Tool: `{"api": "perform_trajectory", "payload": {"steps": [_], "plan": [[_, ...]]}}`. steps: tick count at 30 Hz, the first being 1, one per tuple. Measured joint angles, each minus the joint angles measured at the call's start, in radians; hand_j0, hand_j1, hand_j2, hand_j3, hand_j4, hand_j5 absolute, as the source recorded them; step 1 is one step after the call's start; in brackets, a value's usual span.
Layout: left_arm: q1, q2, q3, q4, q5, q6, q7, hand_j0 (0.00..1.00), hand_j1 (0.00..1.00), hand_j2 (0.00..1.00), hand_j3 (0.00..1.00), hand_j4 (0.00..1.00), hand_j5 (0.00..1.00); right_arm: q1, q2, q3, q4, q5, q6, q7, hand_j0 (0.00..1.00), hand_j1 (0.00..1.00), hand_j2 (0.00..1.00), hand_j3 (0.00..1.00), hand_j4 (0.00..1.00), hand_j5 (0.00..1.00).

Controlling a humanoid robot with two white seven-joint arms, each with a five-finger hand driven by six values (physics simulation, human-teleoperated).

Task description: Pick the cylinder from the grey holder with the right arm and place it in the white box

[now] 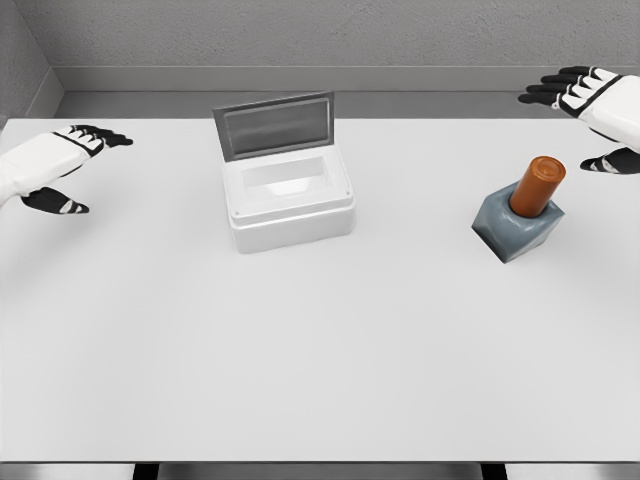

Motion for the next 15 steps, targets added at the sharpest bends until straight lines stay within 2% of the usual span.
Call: {"api": "perform_trajectory", "payload": {"steps": [7, 8, 12, 15], "plan": [[0.0, 0.003, 0.0, 0.001, 0.0, 0.0, -0.005, 1.0, 1.0, 1.0, 1.0, 1.0, 1.0, 0.008, -0.001, 0.0, 0.018, -0.007, 0.015, 0.005, 1.0, 1.0, 1.0, 1.0, 1.0, 1.0], [0.0, 0.003, 0.0, 0.002, 0.0, 0.0, -0.005, 1.0, 1.0, 1.0, 1.0, 1.0, 1.0, 0.005, -0.002, -0.002, 0.022, -0.009, 0.017, 0.037, 1.0, 1.0, 1.0, 1.0, 1.0, 1.0], [0.0, 0.003, 0.0, 0.004, 0.0, 0.0, -0.006, 1.0, 1.0, 1.0, 1.0, 1.0, 1.0, -0.011, 0.001, -0.035, 0.028, -0.015, 0.016, 0.278, 1.0, 1.0, 1.0, 1.0, 1.0, 1.0], [-0.002, 0.003, 0.0, 0.006, 0.0, 0.0, -0.006, 1.0, 1.0, 1.0, 1.0, 1.0, 1.0, -0.086, 0.03, -0.049, 0.061, -0.02, 0.018, 0.399, 1.0, 1.0, 1.0, 1.0, 1.0, 1.0]]}}
